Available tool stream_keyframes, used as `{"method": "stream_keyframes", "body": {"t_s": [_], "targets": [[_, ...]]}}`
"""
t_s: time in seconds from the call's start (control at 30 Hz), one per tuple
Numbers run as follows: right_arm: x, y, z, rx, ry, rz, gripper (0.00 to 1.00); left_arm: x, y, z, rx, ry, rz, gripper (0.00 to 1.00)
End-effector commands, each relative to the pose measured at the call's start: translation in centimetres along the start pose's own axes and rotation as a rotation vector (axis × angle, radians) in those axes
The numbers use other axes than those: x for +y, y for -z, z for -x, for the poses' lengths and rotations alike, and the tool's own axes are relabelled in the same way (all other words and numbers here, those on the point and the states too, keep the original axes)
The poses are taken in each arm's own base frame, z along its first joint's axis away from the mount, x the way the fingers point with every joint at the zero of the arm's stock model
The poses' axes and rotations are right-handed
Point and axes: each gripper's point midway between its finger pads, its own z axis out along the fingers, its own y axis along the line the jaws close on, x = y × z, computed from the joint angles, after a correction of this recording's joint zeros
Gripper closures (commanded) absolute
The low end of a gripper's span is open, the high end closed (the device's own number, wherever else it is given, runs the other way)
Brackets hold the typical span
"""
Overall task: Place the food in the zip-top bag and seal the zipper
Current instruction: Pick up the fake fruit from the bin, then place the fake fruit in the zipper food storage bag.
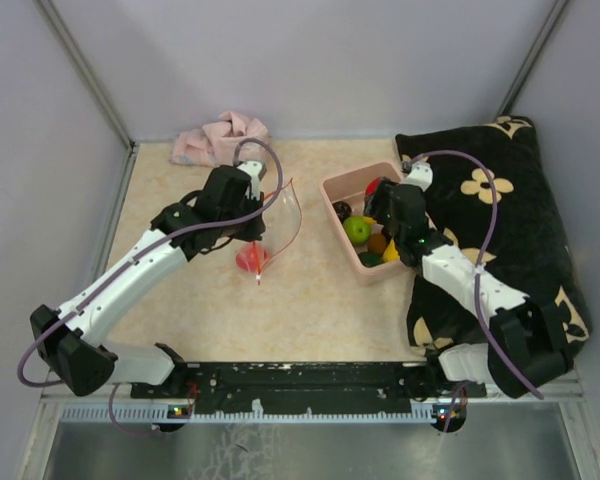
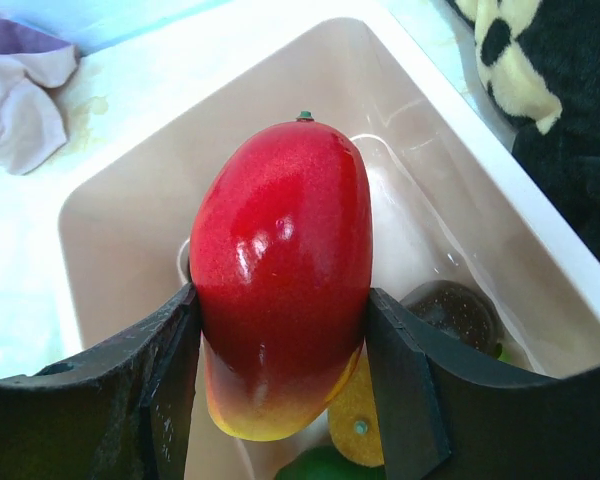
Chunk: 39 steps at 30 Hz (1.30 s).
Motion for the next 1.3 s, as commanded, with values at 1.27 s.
{"method": "stream_keyframes", "body": {"t_s": [1.27], "targets": [[22.5,14.4,4.0,-0.249,-0.24,0.635,0.8,-3.1,0.4,2.2,-0.021,0.048,-0.103,1.0]]}}
